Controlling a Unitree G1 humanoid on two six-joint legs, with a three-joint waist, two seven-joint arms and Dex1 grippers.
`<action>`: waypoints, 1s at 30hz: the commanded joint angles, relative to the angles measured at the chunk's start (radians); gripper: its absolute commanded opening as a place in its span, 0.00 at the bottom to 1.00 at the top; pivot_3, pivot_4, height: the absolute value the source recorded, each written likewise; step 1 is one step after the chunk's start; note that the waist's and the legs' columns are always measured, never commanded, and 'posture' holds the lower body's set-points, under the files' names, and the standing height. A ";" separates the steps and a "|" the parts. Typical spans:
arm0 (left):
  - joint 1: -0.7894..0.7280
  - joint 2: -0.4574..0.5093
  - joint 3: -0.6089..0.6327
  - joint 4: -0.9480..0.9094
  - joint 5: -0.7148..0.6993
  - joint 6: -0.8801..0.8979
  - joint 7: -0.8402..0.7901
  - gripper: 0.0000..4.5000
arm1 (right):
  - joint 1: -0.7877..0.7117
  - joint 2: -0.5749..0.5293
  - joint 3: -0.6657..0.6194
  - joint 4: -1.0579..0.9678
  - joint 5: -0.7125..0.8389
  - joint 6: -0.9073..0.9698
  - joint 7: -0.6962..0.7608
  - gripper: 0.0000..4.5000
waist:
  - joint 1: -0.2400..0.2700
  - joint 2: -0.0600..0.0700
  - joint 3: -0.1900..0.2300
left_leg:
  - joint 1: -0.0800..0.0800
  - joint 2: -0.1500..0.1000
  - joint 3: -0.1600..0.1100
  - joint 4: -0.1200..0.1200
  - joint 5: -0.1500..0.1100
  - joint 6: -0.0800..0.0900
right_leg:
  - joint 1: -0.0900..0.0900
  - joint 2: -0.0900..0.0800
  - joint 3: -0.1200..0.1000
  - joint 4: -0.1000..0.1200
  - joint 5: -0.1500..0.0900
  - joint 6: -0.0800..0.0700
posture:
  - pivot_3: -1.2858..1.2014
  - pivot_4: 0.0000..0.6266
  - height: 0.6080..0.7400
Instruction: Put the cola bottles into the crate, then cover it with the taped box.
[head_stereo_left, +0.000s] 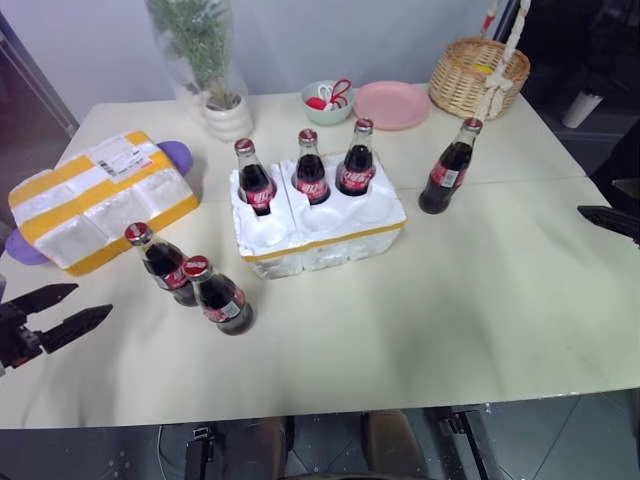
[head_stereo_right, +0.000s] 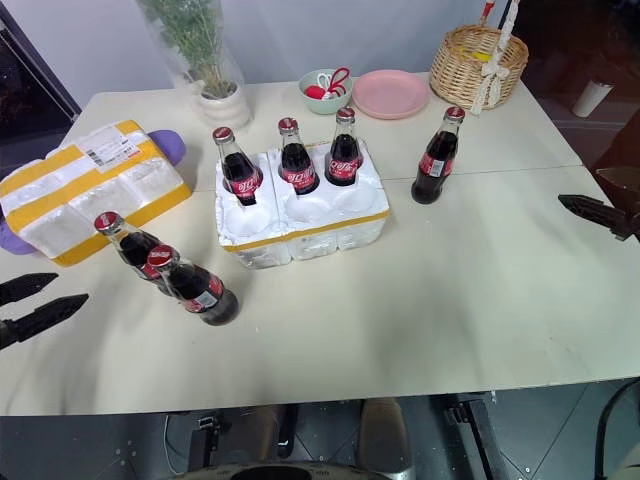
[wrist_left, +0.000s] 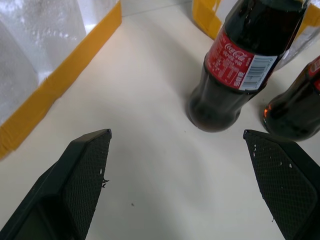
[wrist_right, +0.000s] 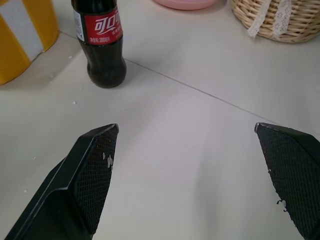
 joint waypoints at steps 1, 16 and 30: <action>-0.019 0.011 0.016 0.006 0.004 -0.014 0.014 0.98 | 0.005 -0.023 -0.036 -0.033 0.021 0.004 0.004 1.00 | 0.000 0.000 0.000 | 0.000 0.000 0.000 0.000 0.000 0.000 | 0.000 0.000 0.000 0.000 0.000 0.000 | 0.52 0.24 0.98; -0.116 0.085 -0.060 -0.016 -0.031 0.033 -0.074 0.98 | 0.107 -0.069 -0.070 -0.347 0.181 0.347 0.224 1.00 | 0.003 0.001 0.000 | 0.000 0.002 0.001 0.001 0.000 0.000 | 0.000 0.002 0.001 0.001 0.002 0.001 | 0.52 0.24 0.98; -0.337 0.105 -0.310 0.062 0.015 -0.023 -0.127 0.98 | 0.346 -0.011 -0.261 -1.203 0.636 0.856 0.125 1.00 | 0.023 0.001 0.000 | 0.000 0.010 0.001 0.001 0.000 0.000 | -0.003 0.012 0.003 0.000 0.005 -0.004 | 0.52 0.24 0.98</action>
